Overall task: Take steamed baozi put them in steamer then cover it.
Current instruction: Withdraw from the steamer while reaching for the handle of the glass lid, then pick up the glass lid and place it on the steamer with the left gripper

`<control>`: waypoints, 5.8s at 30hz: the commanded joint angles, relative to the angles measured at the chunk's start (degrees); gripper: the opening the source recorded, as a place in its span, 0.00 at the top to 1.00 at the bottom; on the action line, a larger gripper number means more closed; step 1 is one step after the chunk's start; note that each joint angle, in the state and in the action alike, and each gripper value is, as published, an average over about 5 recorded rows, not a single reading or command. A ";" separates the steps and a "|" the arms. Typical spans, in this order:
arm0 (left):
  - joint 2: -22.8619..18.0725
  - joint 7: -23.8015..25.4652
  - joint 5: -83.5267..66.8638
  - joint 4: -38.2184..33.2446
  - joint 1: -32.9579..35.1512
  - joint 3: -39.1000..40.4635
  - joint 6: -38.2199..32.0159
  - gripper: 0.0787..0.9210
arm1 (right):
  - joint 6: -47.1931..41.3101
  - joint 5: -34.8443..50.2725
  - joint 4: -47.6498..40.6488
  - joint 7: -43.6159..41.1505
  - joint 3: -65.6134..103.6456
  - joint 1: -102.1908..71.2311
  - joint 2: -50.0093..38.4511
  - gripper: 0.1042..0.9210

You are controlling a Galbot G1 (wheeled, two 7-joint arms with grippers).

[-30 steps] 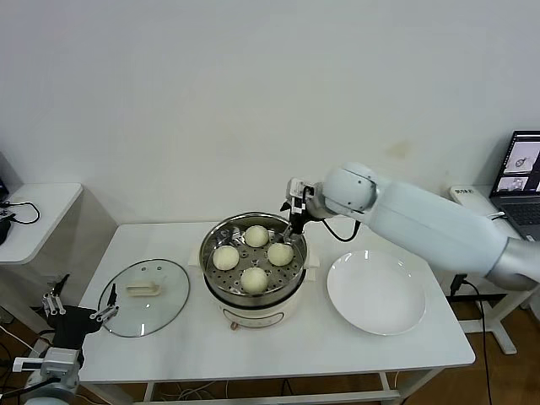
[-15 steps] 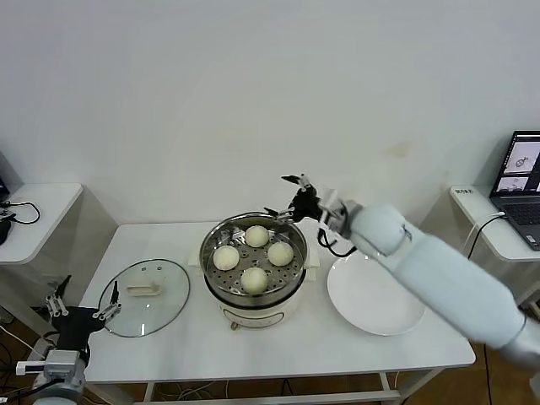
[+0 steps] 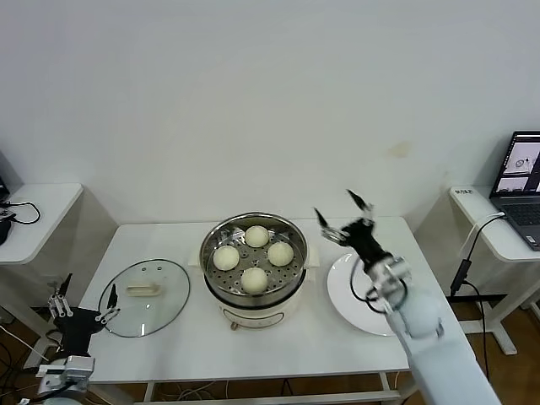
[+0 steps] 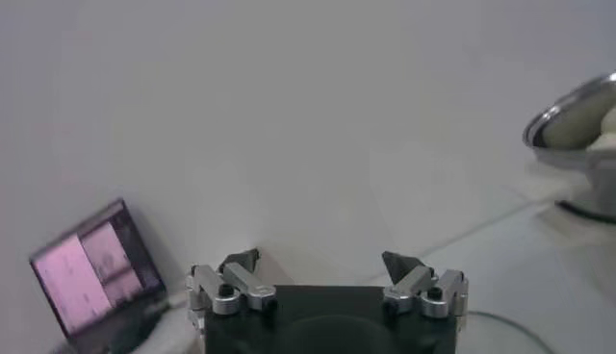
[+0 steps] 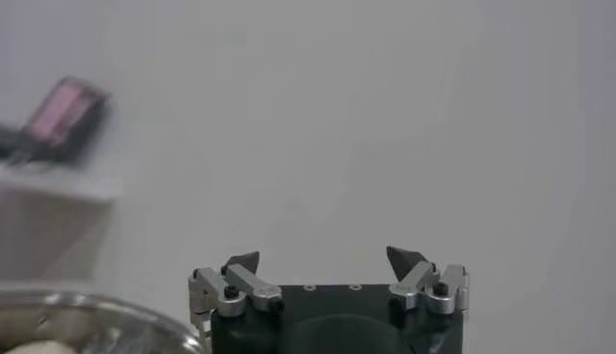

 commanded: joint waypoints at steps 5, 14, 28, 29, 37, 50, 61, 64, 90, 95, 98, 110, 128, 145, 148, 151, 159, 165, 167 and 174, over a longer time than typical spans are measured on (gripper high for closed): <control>9.79 -1.16 39.25 18.75 -3.56 3.39 -6.33 0.12 | 7.30 -2.10 6.17 0.54 29.44 -30.85 11.13 0.12; 10.41 -3.22 48.69 27.37 -10.92 8.36 -7.93 0.12 | 7.45 -1.46 6.09 2.57 29.80 -32.32 12.78 0.12; 10.55 -2.16 48.72 33.92 -20.60 14.78 -8.26 0.12 | 5.71 0.82 6.80 3.55 29.55 -32.57 14.87 0.12; 10.58 -2.10 48.60 34.22 -21.16 15.10 -8.26 0.12 | 5.75 0.71 6.79 3.51 29.51 -32.65 15.05 0.12; 10.30 -1.82 47.95 37.16 -24.34 17.97 -8.26 0.12 | 6.31 0.18 7.02 3.38 29.72 -33.85 15.91 0.12; 9.49 -2.54 48.54 43.98 -29.81 20.53 -8.74 0.12 | 6.45 0.49 8.34 3.08 30.32 -35.45 16.69 0.12; 9.59 -2.37 48.81 47.58 -33.99 22.01 -8.77 0.12 | 6.65 -0.33 8.54 3.03 30.20 -35.99 17.47 0.12; 9.75 -2.15 48.82 48.09 -34.88 22.47 -8.71 0.12 | 6.66 -0.36 8.30 3.00 30.20 -35.89 17.47 0.12; 10.31 1.14 44.66 48.80 -37.72 24.73 -7.74 0.12 | 6.77 -1.17 7.57 2.75 28.93 -35.77 18.06 0.12; 10.30 1.34 44.54 48.76 -38.16 25.04 -7.53 0.12 | 6.79 -1.22 7.62 2.66 28.95 -36.01 18.09 0.12; 10.35 1.47 44.37 48.73 -38.41 25.20 -7.44 0.12 | 6.82 -1.31 7.58 2.61 28.84 -36.06 18.20 0.12; 9.81 1.22 44.41 50.99 -39.61 25.46 -7.63 0.12 | 6.96 -1.52 7.55 2.59 28.62 -36.18 18.41 0.12; 9.88 0.41 44.63 45.22 -33.58 22.12 -7.98 0.71 | 6.96 -1.68 8.26 2.49 27.66 -36.35 18.02 0.12; 11.27 2.74 39.63 17.38 -15.61 8.00 0.28 0.92 | 7.37 -2.95 9.67 2.30 24.17 -36.32 15.87 0.12; 11.19 5.20 38.66 12.68 -13.16 4.69 3.93 0.92 | 7.43 -3.01 9.60 2.29 23.52 -35.87 15.49 0.12; 11.42 7.34 37.41 10.38 -12.55 1.80 6.67 0.92 | 7.43 -3.00 9.61 2.27 22.96 -35.53 15.06 0.12; 12.99 11.88 30.69 2.84 -12.78 1.03 12.29 0.92 | 7.46 -3.46 9.48 2.15 22.44 -35.38 14.02 0.12; 15.09 13.53 25.31 -2.72 -14.99 9.08 16.90 0.92 | 8.09 -6.26 8.48 2.16 21.87 -34.70 14.43 0.12; 15.91 13.92 24.96 -3.60 -16.97 13.09 18.42 0.92 | 8.36 -7.78 7.97 2.19 21.62 -34.46 14.66 0.12; 15.11 15.83 28.34 -3.91 -28.35 28.71 23.50 0.92 | 8.73 -11.95 6.61 3.05 20.96 -34.09 16.27 0.12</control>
